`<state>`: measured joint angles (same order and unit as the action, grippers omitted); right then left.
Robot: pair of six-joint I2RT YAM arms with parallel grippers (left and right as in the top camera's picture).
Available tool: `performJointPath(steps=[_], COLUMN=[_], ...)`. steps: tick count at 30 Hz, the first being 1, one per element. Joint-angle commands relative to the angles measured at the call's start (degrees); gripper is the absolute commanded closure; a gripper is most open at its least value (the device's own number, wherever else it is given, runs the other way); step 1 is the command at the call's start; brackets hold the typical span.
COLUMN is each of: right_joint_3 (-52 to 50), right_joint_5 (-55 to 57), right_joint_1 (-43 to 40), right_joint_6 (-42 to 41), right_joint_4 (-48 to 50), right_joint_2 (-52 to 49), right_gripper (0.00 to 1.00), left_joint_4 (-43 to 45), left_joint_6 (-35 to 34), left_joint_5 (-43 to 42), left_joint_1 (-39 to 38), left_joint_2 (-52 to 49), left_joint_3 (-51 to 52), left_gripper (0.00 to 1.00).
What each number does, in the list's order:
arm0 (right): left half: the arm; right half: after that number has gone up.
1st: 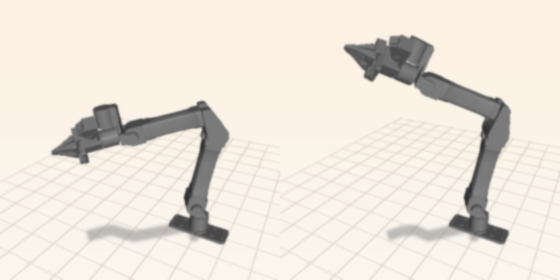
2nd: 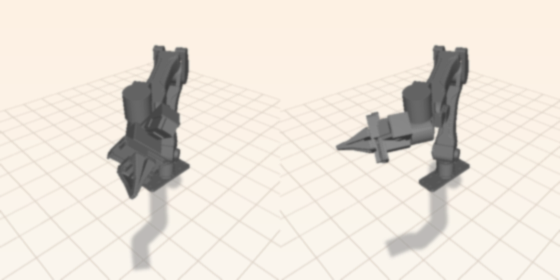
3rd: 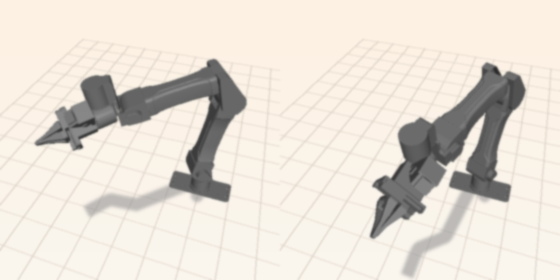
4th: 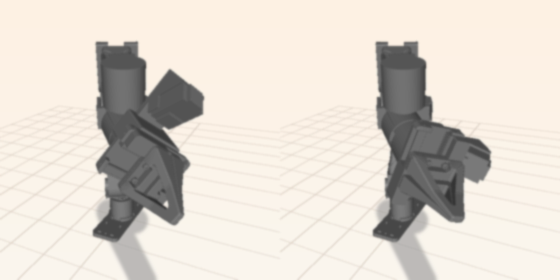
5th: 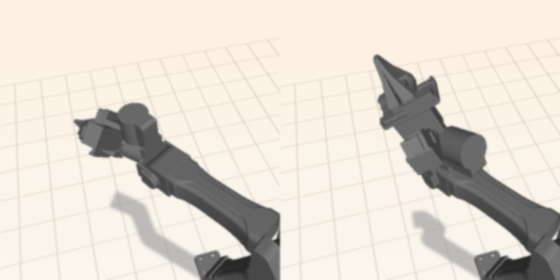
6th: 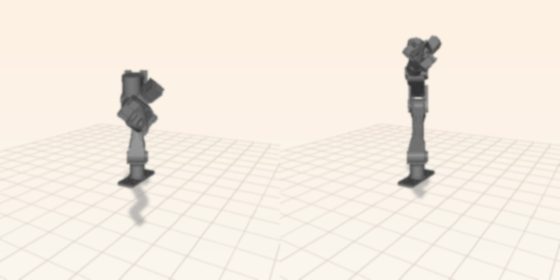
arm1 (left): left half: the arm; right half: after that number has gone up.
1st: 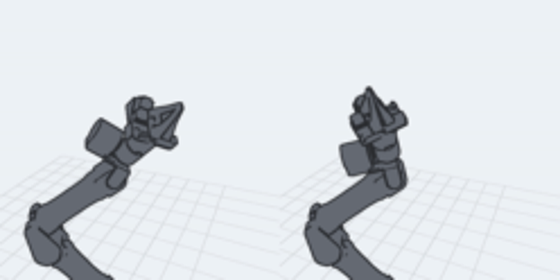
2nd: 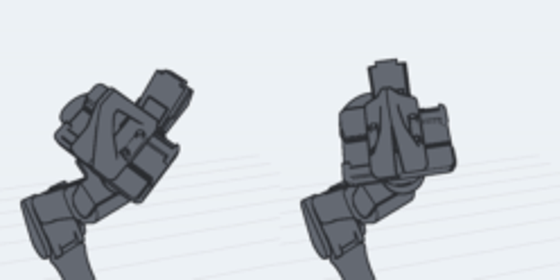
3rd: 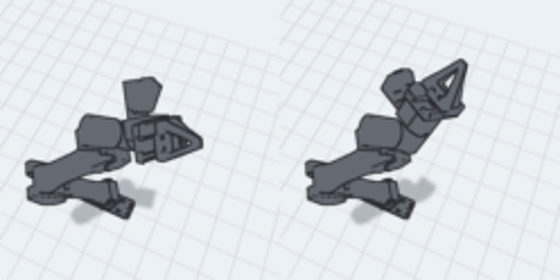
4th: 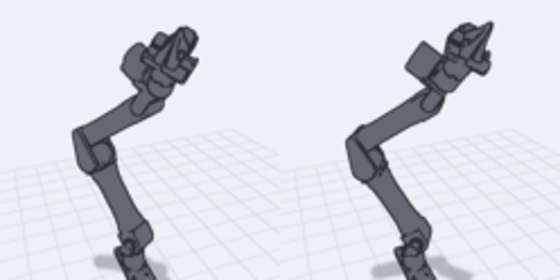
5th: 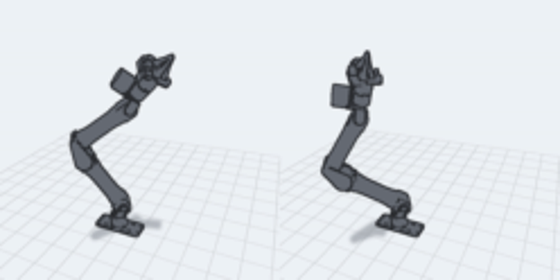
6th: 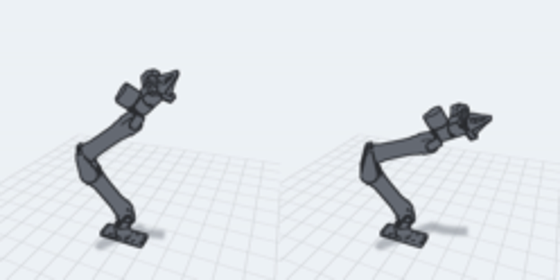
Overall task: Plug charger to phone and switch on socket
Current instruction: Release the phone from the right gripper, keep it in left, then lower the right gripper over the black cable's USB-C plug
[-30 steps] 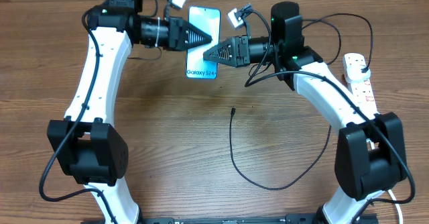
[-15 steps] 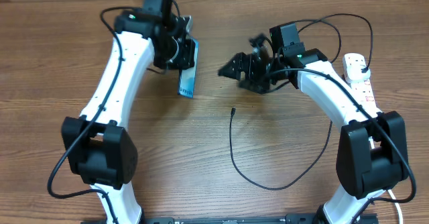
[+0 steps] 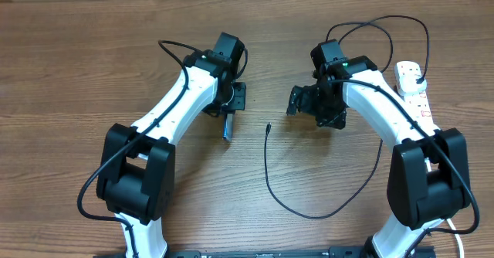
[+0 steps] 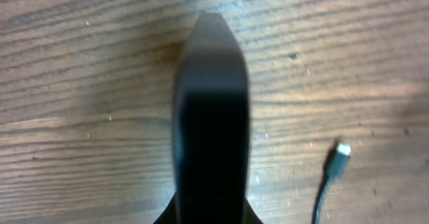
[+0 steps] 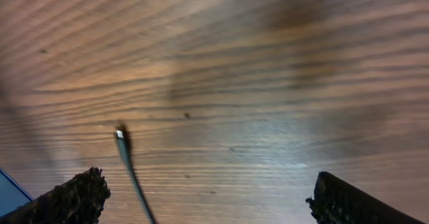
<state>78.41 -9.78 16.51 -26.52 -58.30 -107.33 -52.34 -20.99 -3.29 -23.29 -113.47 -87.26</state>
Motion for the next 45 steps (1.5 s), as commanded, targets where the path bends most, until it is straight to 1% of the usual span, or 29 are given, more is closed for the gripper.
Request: performJointPath(steps=[1, 6, 10, 13, 16, 17, 19, 21, 24, 26, 33, 41, 42, 45], right_joint_3=[0.3, 0.3, -0.2, -2.3, -5.3, -6.5, -9.0, -10.7, -11.7, -12.5, -12.8, -12.8, -12.9, -12.9], right_joint_5=[2.0, 2.1, 2.3, 3.0, 6.6, 7.9, 8.8, 8.9, 8.9, 8.3, 6.5, 5.2, 5.2, 5.2], right_joint_1=[2.4, 6.4, 10.0, 12.7, 15.1, 15.9, 17.1, 17.9, 18.1, 18.0, 18.0, 17.9, 17.9, 17.9], right_joint_6=[0.5, 0.5, 0.5, 0.5, 0.5, 0.5, 0.5, 0.5, 1.1, 0.9, 1.6, 2.8, 2.8, 2.7], right_joint_4=[-0.8, -1.4, -0.9, 1.4, 4.3, 5.6, 8.4, 10.0, 10.3, 11.0, 14.1, 18.8, 19.3, 19.3], right_joint_2=[0.8, 0.8, 0.8, 0.8, 0.8, 0.8, 0.8, 0.8, 0.8, 0.8, 0.8, 0.8, 0.8, 0.8], right_gripper=[0.04, 0.07, 0.16, 0.33, 0.48, 0.57, 0.69, 0.76, 0.78, 0.83, 0.82, 0.59, 0.57, 0.57], left_joint_4=[1.7, 3.7, 4.2, 4.6, 4.7, 4.7, 4.7, 4.7, 4.7, 4.7, 4.4, 4.4, 4.4, 4.4], left_joint_6=[-3.5, -3.7, -3.9, -4.0, -4.4, -4.4, -4.5, -5.0, -6.0, -6.1, -7.1, -7.3, -7.3, -7.3], left_joint_5=[2.9, 2.9, 3.8, 5.0, 5.2, 5.2, 5.2, 5.1, 5.1, 5.1, 5.1, 3.5, 3.5, 3.5], left_joint_1=[-0.5, -0.5, -0.5, -0.4, -0.3, -0.3, -0.3, -0.3, -0.3, -0.3, 0.9, 2.0, 2.0, 2.0], left_joint_2=[1.3, 1.3, 1.3, 1.3, 1.3, 1.3, 1.3, 1.3, 1.3, 1.3, 1.3, 1.3, 1.3, 1.3], left_joint_3=[2.6, 5.5, 6.3, 6.3, 6.3, 6.3, 6.3, 6.3, 6.3, 6.3, 6.3, 6.3, 6.3, 6.3], left_gripper=[0.96, 0.96, 0.96, 0.96, 0.96, 0.96, 0.96, 0.96, 0.96, 0.96, 0.96, 0.96, 0.96, 0.96])
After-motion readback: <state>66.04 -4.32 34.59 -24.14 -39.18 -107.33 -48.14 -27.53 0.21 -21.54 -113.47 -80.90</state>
